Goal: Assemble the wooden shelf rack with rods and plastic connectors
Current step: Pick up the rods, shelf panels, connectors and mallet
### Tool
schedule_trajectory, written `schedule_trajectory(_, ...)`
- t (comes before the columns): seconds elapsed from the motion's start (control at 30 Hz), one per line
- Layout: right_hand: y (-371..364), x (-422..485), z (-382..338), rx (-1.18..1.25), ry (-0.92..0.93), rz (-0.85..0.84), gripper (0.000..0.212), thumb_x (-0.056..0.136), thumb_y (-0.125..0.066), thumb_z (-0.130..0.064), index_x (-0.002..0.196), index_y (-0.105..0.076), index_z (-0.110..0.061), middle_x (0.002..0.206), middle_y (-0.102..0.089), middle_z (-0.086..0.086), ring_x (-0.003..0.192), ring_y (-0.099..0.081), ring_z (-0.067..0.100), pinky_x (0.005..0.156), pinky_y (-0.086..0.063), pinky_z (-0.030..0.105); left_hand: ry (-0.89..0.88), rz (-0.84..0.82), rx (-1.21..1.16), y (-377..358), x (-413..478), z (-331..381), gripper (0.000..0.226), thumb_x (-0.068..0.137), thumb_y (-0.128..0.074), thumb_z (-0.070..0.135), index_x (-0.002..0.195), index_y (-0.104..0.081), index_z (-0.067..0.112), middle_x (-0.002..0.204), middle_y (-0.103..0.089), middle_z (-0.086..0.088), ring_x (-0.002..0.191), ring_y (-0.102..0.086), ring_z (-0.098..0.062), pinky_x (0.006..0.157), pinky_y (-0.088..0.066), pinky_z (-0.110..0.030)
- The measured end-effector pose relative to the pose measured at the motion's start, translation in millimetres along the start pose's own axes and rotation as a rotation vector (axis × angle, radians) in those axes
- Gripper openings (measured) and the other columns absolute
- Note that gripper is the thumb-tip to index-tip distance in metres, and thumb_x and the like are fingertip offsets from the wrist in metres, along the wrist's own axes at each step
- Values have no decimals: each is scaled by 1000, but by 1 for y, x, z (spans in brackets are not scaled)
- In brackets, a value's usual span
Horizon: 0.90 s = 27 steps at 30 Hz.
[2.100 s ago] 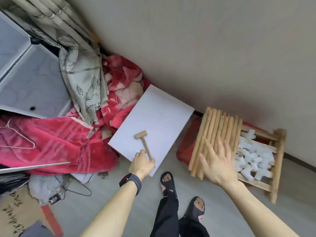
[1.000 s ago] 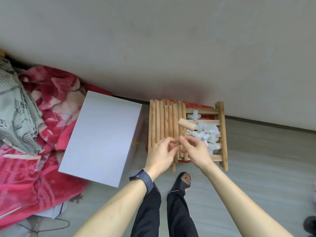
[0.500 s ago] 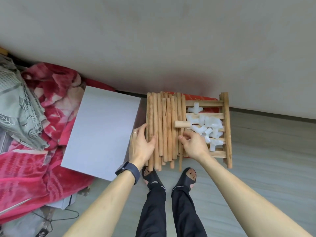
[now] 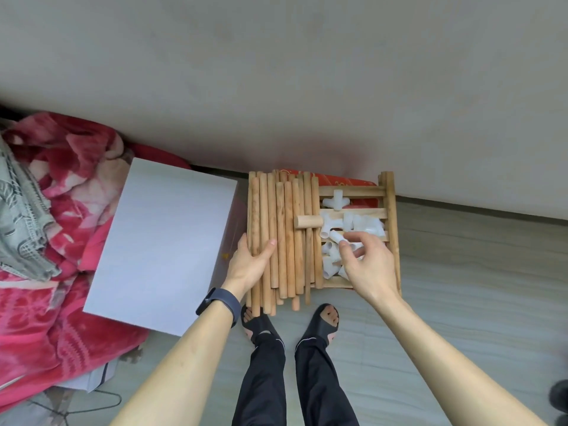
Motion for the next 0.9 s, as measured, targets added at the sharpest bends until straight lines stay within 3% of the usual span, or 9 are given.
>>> schedule_trajectory(0.07,32,5,23,97,-84,140,26,97,-58,-41,119,-63,-28,115,-61,-11,90,-59,-6,76,-40,15,12,-18,-42,2,5,2,93,87,-58,71,159,-24,24,153,-46,2,139,-45,-23,116,-36,-44)
schedule_trajectory(0.17,64,23,62,246,-297,184,37,98,-55,-49,129,-57,-29,132,-59,-5,105,-56,1,92,-41,28,47,-33,-138,7,13,5,87,86,-61,70,155,-34,25,148,-52,2,133,-50,-23,113,-39,-49)
schedule_trajectory(0.3,59,50,106,508,-585,-136,56,103,-46,-53,152,-42,-27,157,-43,-3,143,-39,21,116,-30,48,141,-63,-295,12,21,6,74,87,-63,67,150,-41,33,136,-57,6,119,-54,-19,108,-38,-61)
schedule_trajectory(0.4,42,60,118,630,-666,-401,45,103,-40,-56,140,-55,-36,153,-47,-6,144,-39,29,120,-22,60,233,-119,-386,15,23,5,67,91,-52,71,147,-45,36,142,-53,2,129,-47,-26,111,-31,-67)
schedule_trajectory(0.47,36,66,119,674,-671,-457,39,102,-39,-55,125,-67,-39,144,-56,-8,133,-51,27,114,-32,61,271,-151,-434,17,24,5,64,94,-43,72,147,-44,37,145,-50,2,131,-46,-28,111,-31,-68)
schedule_trajectory(0.57,35,75,122,691,-693,-433,39,102,-44,-53,118,-74,-34,130,-67,-5,119,-62,29,102,-46,56,321,-156,-473,18,29,3,59,100,-35,66,150,-42,36,151,-45,2,140,-41,-30,112,-28,-69)
schedule_trajectory(0.7,35,83,128,667,-707,-448,36,99,-52,-50,117,-76,-29,123,-72,-1,115,-66,30,96,-52,55,338,-172,-472,18,35,3,38,102,-39,57,127,-56,34,142,-51,3,121,-54,-27,93,-45,-64)
schedule_trajectory(0.9,35,85,134,675,-715,-488,35,93,-60,-54,113,-78,-32,122,-73,-4,114,-68,26,75,-60,47,332,-167,-511,22,45,1,46,99,-44,47,137,-58,25,136,-58,-3,118,-57,-30,85,-51,-62)
Point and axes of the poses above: each hand's wrist, its own x-axis towards the middle knuckle, its own y-axis out of the back of the hand, z = x × y, the point moved 5 cm from there along x, towards the middle knuckle
